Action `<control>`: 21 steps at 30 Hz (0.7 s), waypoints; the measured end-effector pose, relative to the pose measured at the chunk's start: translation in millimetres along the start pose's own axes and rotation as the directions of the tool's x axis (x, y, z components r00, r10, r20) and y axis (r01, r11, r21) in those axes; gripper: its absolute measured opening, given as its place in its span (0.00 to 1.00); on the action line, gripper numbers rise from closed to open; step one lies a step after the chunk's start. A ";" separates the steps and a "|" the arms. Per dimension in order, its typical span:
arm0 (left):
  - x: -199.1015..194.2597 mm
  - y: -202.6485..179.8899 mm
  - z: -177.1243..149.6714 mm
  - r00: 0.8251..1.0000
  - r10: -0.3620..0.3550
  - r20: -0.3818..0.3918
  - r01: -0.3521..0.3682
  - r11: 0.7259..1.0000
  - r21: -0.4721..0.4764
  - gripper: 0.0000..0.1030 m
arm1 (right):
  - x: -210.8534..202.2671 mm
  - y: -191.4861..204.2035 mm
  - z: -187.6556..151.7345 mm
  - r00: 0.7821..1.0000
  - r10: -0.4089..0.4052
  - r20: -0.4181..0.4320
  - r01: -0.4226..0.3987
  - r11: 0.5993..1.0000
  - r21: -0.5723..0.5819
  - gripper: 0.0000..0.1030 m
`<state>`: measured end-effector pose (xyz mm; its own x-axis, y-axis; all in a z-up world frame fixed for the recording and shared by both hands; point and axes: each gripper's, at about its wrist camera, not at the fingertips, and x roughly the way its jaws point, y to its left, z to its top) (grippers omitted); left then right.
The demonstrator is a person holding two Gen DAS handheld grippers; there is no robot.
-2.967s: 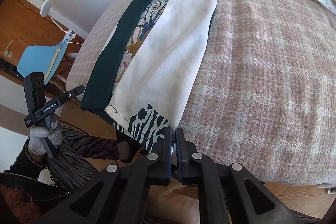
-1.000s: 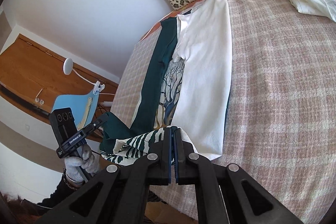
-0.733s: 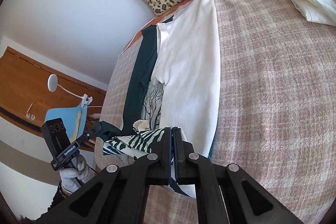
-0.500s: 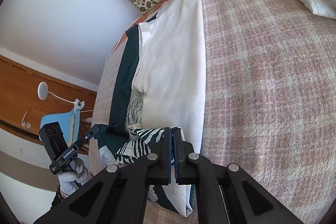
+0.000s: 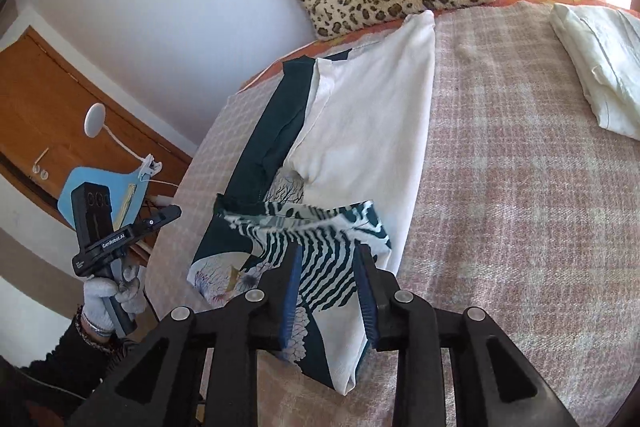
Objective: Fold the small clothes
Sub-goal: 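Lift the hem and fold it toward the collar with both grippers, then open both grippers and move them toward the collar end of the strip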
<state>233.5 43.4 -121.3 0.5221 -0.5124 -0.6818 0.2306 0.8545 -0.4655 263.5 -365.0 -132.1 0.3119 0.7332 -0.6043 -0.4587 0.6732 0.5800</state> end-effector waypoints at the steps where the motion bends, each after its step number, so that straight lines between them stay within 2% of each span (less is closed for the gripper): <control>1: 2.8 -3.8 -3.9 1.000 -0.007 -0.013 0.007 1.000 0.011 0.12 | 6.0 6.7 -4.4 1.000 0.011 -0.020 -0.012 0.999 -0.031 0.27; 3: 14.4 -8.1 -9.7 0.999 -0.007 -0.054 0.008 1.000 0.023 0.12 | 23.3 17.5 -10.5 0.998 0.003 -0.068 -0.009 0.997 -0.079 0.24; 5: 25.5 -8.5 -12.2 0.996 0.025 -0.083 -0.023 0.999 0.032 0.12 | 39.6 21.2 -13.7 0.995 -0.037 -0.096 0.027 0.994 -0.108 0.24; 8: 36.5 -3.3 -10.5 0.994 0.058 -0.097 -0.055 0.998 0.036 0.12 | 52.4 13.2 -16.1 0.990 -0.068 -0.125 0.058 0.995 -0.085 0.24; 12: 44.6 8.6 -7.2 0.977 0.192 -0.088 -0.186 0.980 0.072 0.12 | 47.5 2.4 -9.1 0.980 -0.171 -0.104 0.165 0.984 -0.068 0.21; 14: 44.0 16.5 -6.3 0.977 0.193 -0.086 -0.189 0.981 0.045 0.12 | 39.6 2.2 -5.9 0.975 -0.211 -0.077 0.205 0.976 -0.074 0.25; 16: 41.4 16.4 -5.2 0.978 0.193 -0.073 -0.191 0.981 0.041 0.12 | 31.6 2.1 -4.3 0.976 -0.212 -0.045 0.209 0.975 -0.070 0.26; 18: 39.0 12.3 -3.8 0.982 0.180 -0.053 -0.177 0.983 0.048 0.13 | 25.7 2.1 -2.4 0.970 -0.243 -0.011 0.242 0.968 -0.069 0.34; 20: 39.7 7.4 -1.7 0.986 0.161 -0.041 -0.159 0.986 0.050 0.17 | 24.3 2.9 -0.3 0.958 -0.287 0.006 0.287 0.955 -0.079 0.35; 21: 40.7 5.1 -0.6 0.988 0.149 -0.038 -0.147 0.988 0.051 0.24 | 24.0 2.8 1.1 0.958 -0.288 0.013 0.288 0.954 -0.082 0.35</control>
<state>255.4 26.9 -151.7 0.5194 -0.3820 -0.7644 0.1931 0.9239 -0.3304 270.6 -345.4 -144.4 0.4419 0.5094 -0.7384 -0.4157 0.8457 0.3347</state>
